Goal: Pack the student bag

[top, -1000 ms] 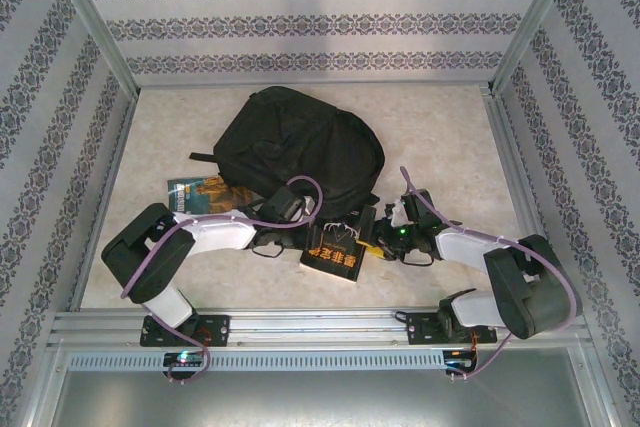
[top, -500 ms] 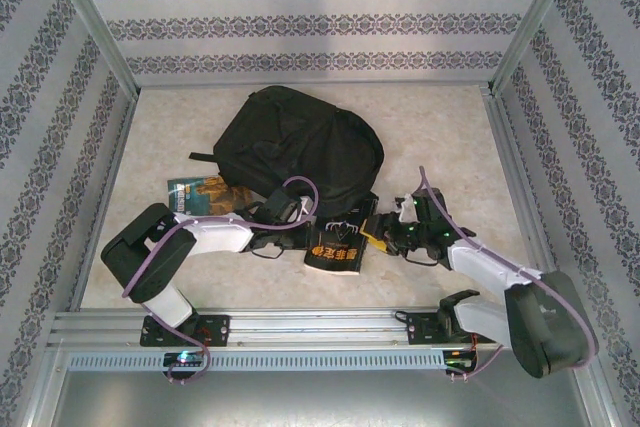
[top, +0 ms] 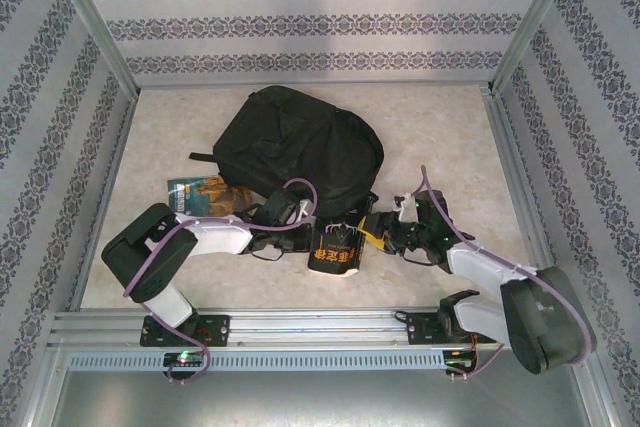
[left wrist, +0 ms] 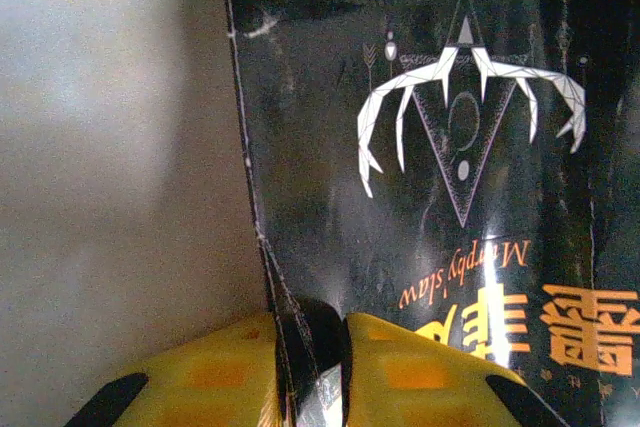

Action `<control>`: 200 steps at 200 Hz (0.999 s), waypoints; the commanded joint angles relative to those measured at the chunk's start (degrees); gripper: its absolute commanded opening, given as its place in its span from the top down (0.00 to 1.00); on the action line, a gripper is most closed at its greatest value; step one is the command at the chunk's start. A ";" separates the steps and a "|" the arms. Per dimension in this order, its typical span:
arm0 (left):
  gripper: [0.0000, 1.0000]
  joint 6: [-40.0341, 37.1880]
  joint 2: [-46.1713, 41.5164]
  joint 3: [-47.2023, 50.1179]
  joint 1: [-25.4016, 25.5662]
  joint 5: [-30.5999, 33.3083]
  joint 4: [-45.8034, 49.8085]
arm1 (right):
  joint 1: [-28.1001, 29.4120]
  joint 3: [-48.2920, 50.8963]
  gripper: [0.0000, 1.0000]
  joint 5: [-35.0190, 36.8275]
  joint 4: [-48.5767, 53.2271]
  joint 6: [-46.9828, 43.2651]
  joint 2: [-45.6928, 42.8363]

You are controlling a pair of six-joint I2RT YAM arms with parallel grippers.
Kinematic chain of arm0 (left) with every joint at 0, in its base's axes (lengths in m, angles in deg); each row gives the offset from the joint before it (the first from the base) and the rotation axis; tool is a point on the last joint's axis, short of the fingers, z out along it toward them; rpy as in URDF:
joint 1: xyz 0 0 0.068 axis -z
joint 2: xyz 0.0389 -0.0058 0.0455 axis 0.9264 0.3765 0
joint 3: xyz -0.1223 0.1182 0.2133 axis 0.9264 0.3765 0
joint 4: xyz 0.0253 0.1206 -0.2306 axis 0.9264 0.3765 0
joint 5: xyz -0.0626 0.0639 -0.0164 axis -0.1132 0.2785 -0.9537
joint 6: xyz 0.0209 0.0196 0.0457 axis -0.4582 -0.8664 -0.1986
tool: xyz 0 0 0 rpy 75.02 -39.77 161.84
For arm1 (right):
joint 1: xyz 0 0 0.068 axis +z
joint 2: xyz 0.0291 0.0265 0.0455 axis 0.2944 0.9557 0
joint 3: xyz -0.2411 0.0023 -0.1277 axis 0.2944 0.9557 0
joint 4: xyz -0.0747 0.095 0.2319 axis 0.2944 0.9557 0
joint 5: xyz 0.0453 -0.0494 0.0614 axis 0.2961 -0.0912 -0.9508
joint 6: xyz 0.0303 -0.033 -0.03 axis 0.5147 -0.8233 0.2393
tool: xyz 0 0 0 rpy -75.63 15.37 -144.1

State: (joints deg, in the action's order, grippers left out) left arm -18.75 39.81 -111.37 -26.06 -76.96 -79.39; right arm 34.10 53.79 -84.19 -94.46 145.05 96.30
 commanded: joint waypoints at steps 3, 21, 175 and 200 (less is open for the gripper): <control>0.80 2.66 2.47 -0.01 2.21 -11.91 -12.05 | 1.98 0.93 0.50 -1.38 -2.73 -1.33 4.18; 0.80 3.20 2.94 0.26 2.21 -11.77 -12.67 | 2.02 1.00 0.50 0.39 -3.30 -1.57 5.03; 0.75 2.09 4.34 0.02 2.22 -8.29 -8.93 | 11.89 -9.31 0.56 5.71 19.47 -15.60 12.25; 0.78 1.08 3.63 0.50 2.21 -7.41 -7.23 | 15.54 -13.66 0.56 11.55 31.56 -20.52 9.61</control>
State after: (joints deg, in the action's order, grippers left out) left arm -14.93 40.99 -109.62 -26.83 -80.37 -83.85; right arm 40.30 44.30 -64.67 -80.69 134.02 106.34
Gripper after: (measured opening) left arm 0.237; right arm 0.444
